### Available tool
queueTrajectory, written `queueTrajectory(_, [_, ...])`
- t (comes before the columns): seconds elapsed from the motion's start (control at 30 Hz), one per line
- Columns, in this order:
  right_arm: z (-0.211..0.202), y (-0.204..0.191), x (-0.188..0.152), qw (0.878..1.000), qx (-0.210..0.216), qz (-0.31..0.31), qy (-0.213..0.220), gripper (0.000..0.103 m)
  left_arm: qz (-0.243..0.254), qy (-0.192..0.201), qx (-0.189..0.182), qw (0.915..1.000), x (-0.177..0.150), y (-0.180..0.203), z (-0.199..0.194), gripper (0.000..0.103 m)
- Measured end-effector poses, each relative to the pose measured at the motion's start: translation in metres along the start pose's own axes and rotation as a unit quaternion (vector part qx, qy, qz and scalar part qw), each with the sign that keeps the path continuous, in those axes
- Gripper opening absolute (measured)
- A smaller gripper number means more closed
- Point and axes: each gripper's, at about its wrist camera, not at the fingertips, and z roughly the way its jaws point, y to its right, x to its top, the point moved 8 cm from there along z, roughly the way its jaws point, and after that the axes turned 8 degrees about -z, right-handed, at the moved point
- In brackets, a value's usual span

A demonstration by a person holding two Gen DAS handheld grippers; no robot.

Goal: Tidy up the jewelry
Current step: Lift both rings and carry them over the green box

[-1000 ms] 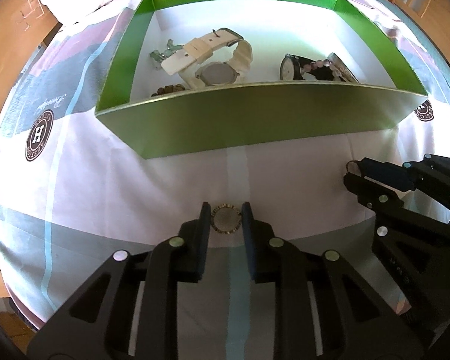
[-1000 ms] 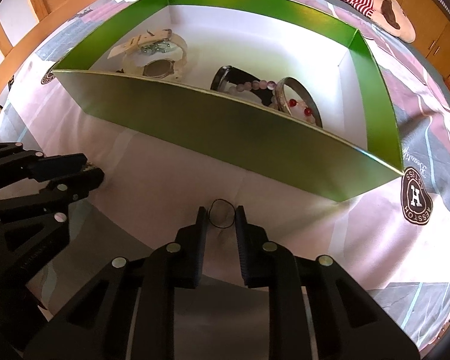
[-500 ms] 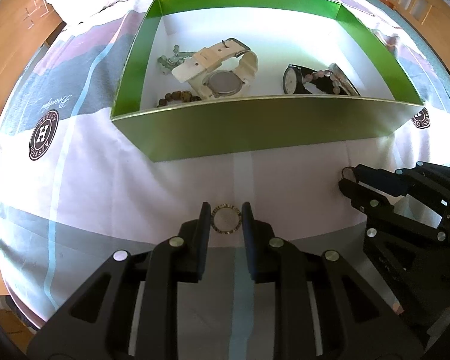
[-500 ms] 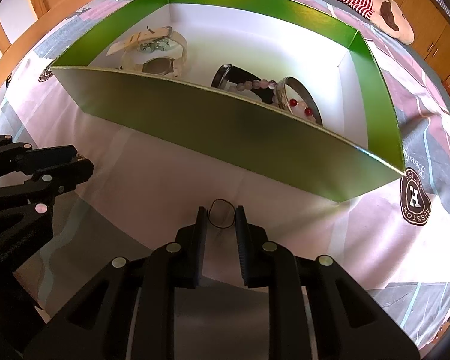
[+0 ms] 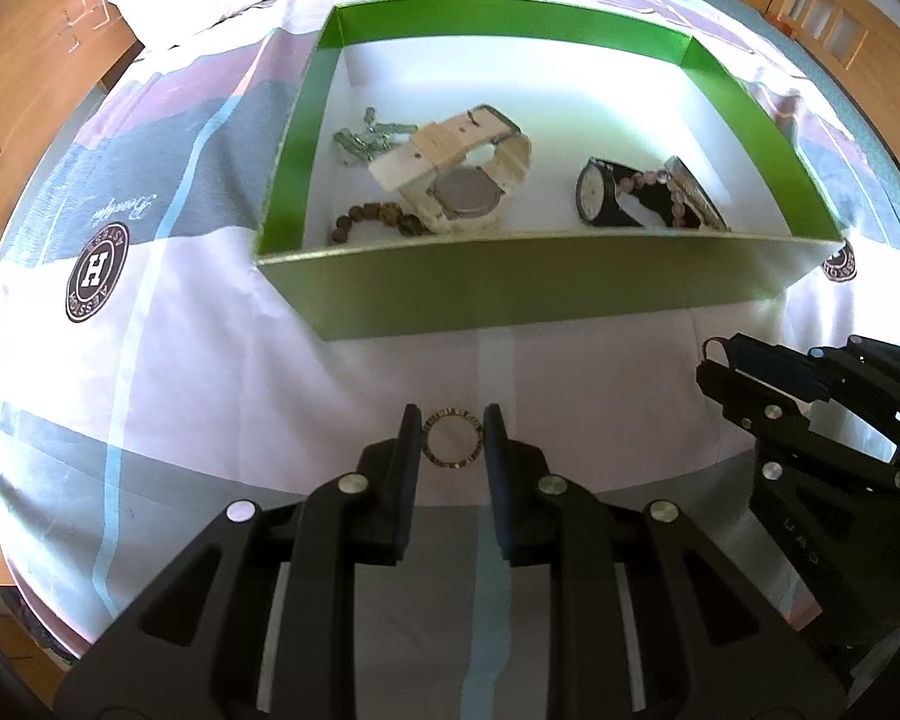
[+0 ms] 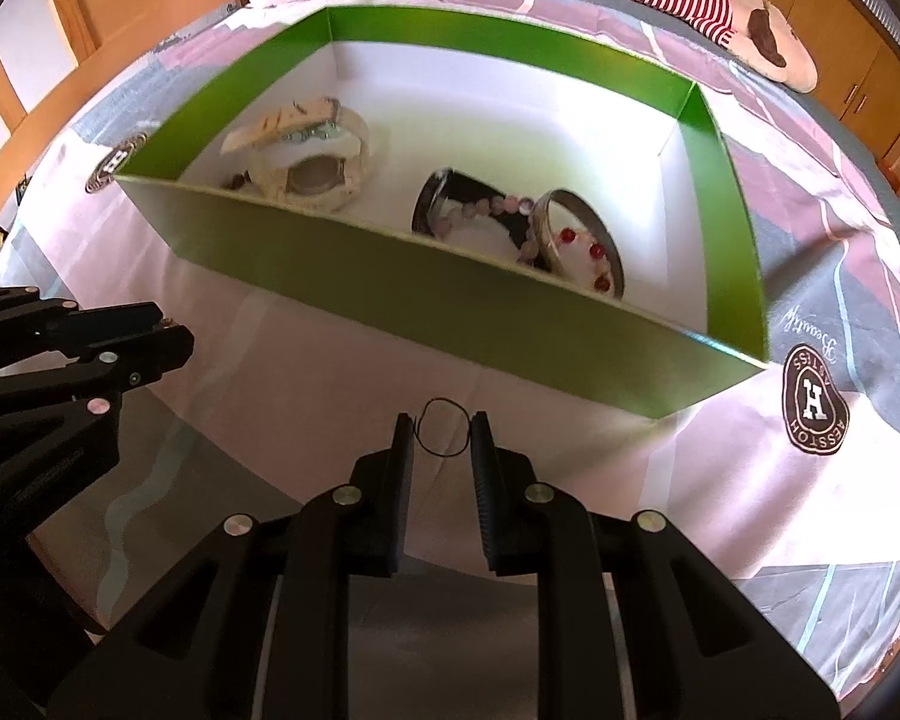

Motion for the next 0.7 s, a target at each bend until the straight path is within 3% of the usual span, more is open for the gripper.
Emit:
queueTrajectory(0.2, [-0.027, 0.006, 0.010, 0.999, 0.016, 0.011, 0.033, 0.019, 0.001, 0.029, -0.003, 0.9996, 0.009, 0.001, -0.017, 0.021])
queueTrajectory(0.47, [-0.072, 0.032, 0.054, 0.991, 0.018, 0.037, 0.127, 0.019, 0.008, 0.075, -0.031, 0.9967, 0.049, 0.010, -0.049, 0.021])
queueTrajectory(0.63, [-0.041, 0.055, 0.080, 0.991, 0.029, 0.063, 0.116, 0.019, -0.016, 0.081, -0.071, 0.9940, 0.100, 0.008, -0.048, 0.021])
queueTrajectory(0.7, [-0.023, 0.061, 0.082, 0.992, 0.027, 0.070, 0.099, 0.019, -0.030, 0.064, -0.086, 0.9937, 0.111, 0.005, -0.035, 0.021])
